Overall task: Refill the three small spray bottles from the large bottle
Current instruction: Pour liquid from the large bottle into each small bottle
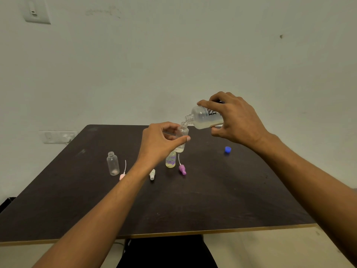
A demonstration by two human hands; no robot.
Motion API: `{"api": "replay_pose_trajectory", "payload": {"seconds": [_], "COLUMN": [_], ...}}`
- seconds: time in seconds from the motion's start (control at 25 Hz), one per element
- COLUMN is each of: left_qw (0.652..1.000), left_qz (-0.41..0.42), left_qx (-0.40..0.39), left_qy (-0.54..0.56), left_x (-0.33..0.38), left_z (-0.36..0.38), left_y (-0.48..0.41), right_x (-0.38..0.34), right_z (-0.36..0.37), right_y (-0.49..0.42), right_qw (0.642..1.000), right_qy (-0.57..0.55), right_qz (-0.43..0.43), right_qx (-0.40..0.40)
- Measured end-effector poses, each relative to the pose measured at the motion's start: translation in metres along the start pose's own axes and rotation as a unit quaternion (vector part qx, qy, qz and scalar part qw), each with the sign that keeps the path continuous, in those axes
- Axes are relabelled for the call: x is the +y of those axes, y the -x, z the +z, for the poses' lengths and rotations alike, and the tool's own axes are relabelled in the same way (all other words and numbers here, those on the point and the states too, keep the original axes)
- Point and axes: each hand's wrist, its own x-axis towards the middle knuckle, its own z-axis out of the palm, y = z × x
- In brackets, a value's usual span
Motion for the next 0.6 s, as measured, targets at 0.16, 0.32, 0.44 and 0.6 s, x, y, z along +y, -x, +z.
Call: {"api": "replay_pose_trajectory", "payload": {"seconds": [0.16,0.32,0.44,0.6], "left_qw": [1.0,1.0,1.0,1.0], "left_qz": [-0.002,-0.001,-0.001,-0.002], "left_qx": [0.001,0.001,0.0,-0.001], "left_qy": [0.011,0.007,0.003,0.004], "left_x": [-0.0017,-0.0025,-0.0025,-0.0027], "left_z": [0.001,0.0016,0.002,0.0026], "left_y": [0.0008,-0.0002,-0.0004,0.0003], "right_x": [0.0,0.002,0.0032,0.0043], "right_z": [0.0006,0.0021,0.0047,0.0081], "right_y": [0.0005,-0.0005,-0.0011,-0.001], "right_qw": [1.0,1.0,1.0,1.0], "right_qy": [-0.003,-0.001,0.004,0.009], "right_qz": [-0.002,-0.005,-0.007,-0.007], "right_qx": [0.002,0.004,0.006,0.007]}}
